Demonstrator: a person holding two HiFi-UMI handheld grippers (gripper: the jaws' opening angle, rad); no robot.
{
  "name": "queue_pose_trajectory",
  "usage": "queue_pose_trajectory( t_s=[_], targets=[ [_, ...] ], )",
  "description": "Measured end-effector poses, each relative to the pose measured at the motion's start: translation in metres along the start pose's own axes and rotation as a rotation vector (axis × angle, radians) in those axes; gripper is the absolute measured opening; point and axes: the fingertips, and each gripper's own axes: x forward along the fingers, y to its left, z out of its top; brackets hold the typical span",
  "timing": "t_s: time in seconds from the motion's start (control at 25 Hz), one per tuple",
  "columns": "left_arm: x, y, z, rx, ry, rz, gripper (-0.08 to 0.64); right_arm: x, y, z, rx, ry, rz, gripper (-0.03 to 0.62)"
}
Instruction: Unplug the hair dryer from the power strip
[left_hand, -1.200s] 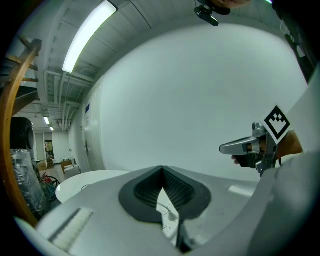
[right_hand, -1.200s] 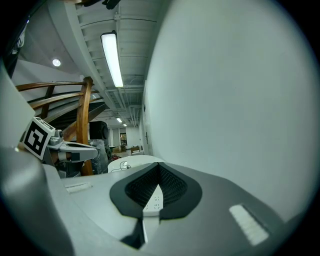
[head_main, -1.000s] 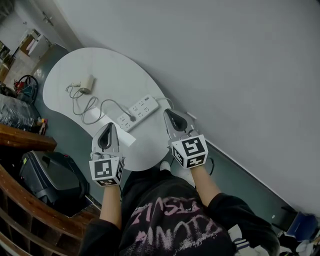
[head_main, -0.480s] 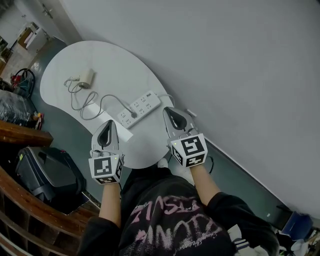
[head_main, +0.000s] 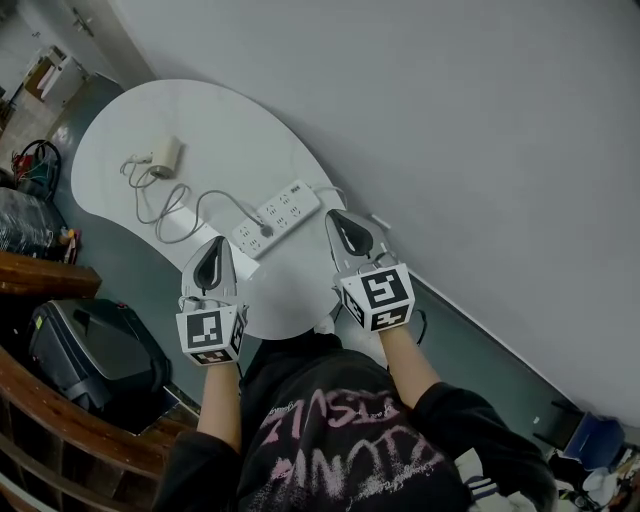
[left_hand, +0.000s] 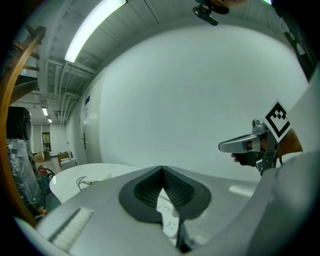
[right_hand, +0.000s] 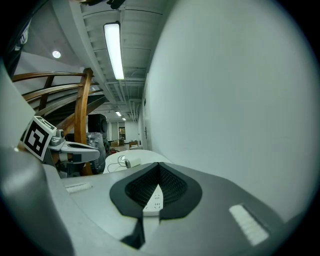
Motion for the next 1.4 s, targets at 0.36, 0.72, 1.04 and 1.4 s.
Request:
queue_pose_trajectory(
  t_s=[0.36,0.72,1.04,1.4],
  targets=[
    [0.009,0.007,-0.008,-0.029,0.0,-0.013,0.0,0.014,0.003,-0.006,-0.002,0.021,-0.004,0.009],
    [0.017,0.009,-0.018,-0.042,0.017,-0.024,0.0,0.024,0.006,-0.015,-0.01,0.047,0.009,0.009],
    [0.023,0.012,-0.027,-0.06,0.033,-0.036,0.0,0.038,0.011,-0.022,-0.007,0.069,0.028,0.009],
    [0.031,0.015,-0.04,-0.077,0.063,-0.049,0.0,0.05,0.013,-0.034,0.003,0.106,0.034,0.009]
  ],
)
